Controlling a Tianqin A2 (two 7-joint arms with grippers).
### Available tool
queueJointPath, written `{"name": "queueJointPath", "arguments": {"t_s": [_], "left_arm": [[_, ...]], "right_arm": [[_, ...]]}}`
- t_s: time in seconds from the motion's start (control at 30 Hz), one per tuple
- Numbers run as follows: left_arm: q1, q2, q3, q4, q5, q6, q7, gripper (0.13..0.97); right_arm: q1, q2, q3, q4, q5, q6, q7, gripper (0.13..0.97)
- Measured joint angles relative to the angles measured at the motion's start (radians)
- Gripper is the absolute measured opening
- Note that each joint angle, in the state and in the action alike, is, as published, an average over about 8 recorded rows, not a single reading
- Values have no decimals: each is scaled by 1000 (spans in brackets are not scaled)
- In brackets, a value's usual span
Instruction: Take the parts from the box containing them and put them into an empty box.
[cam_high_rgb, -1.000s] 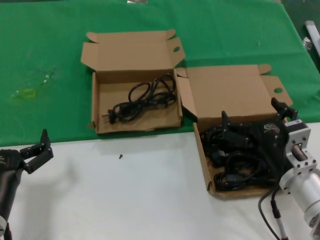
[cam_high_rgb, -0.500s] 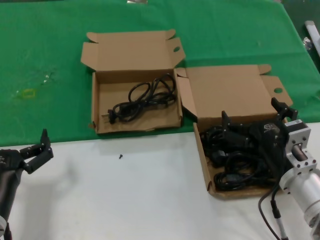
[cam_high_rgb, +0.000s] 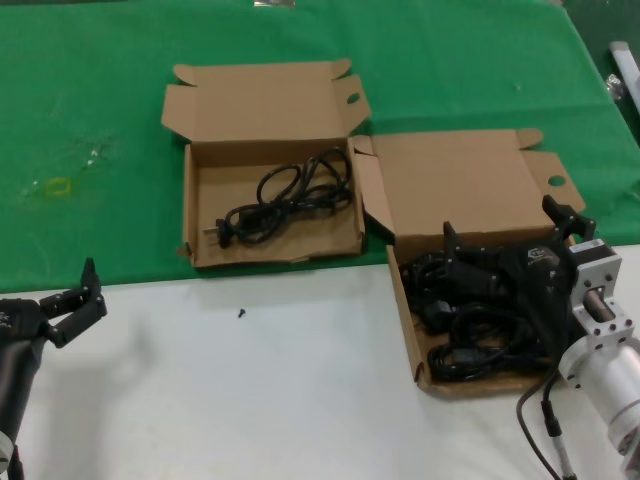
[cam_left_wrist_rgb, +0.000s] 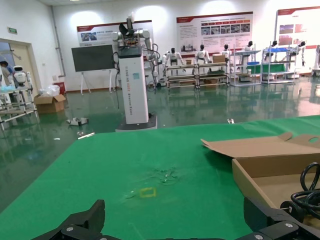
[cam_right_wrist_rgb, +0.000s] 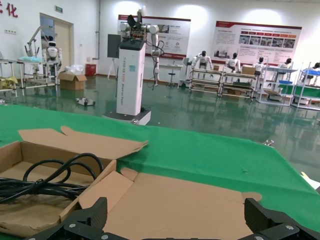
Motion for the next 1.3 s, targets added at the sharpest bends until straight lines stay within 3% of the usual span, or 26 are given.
{"name": "queueJointPath", "arguments": {"t_s": [1.3], "left_arm": [[0, 0, 0, 0, 0, 0, 0, 966]], "right_arm": [[0, 0, 0, 0, 0, 0, 0, 966]]}}
